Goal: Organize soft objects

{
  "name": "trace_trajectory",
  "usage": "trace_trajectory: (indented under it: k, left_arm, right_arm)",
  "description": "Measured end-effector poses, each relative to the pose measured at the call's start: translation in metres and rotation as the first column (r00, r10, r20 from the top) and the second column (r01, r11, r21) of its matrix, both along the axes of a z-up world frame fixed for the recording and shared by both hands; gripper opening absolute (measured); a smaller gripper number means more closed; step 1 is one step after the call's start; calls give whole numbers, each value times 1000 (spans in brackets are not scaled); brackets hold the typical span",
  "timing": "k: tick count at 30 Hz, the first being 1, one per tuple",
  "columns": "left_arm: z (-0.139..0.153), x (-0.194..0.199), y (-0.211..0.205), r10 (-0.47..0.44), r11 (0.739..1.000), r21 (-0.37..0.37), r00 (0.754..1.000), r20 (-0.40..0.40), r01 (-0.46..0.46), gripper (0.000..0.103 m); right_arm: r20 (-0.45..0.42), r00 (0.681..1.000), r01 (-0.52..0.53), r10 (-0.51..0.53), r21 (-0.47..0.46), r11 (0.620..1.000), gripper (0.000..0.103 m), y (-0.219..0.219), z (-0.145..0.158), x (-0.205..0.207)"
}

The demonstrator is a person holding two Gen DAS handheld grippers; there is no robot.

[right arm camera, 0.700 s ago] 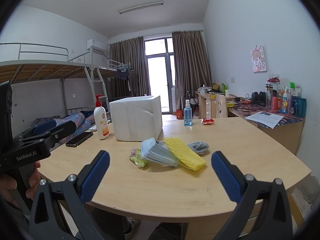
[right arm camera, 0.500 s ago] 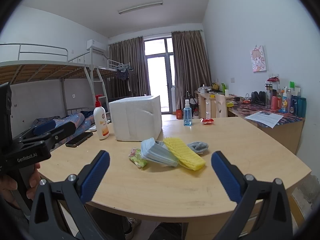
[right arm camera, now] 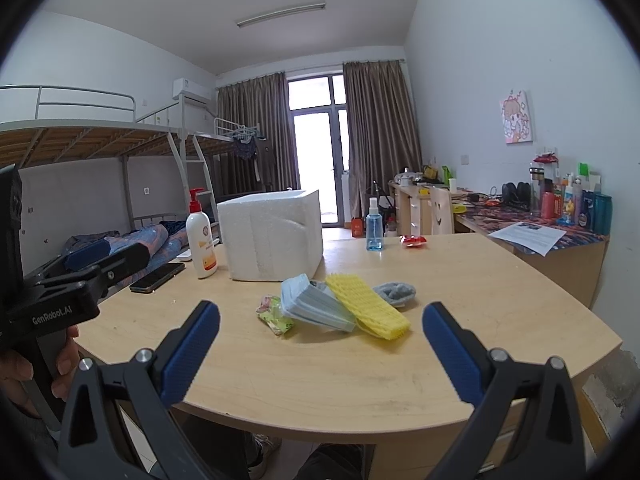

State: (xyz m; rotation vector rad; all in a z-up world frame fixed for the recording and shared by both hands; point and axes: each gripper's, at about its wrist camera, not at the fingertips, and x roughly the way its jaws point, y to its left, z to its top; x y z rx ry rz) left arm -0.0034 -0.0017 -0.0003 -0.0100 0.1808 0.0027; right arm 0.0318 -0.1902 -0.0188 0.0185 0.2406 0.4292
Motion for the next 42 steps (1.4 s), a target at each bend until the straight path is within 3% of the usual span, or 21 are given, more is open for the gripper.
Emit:
trace_trajectory:
  k: [11, 19, 29, 42]
  left_arm:
    - [-1, 3, -3, -16, 999, 28, 999, 38, 15, 102]
    - [-5, 17, -3, 6, 999, 34, 998, -57, -4, 102]
    - [-11, 38, -5, -18, 999, 39, 997, -74, 21, 102]
    - [-30, 88, -14, -50, 998, 21, 972, -230, 56, 102]
  right_arm:
    - [2, 1000, -1, 1, 0, 1000, 103, 1, 0, -1]
    - [-11, 1000, 9, -9, -19, 1000, 103, 2, -1, 5]
    - [-47, 999, 7, -9, -41, 999, 103, 6, -8, 25]
    - [-101, 995, 8, -16, -80, 997, 103, 8, -9, 62]
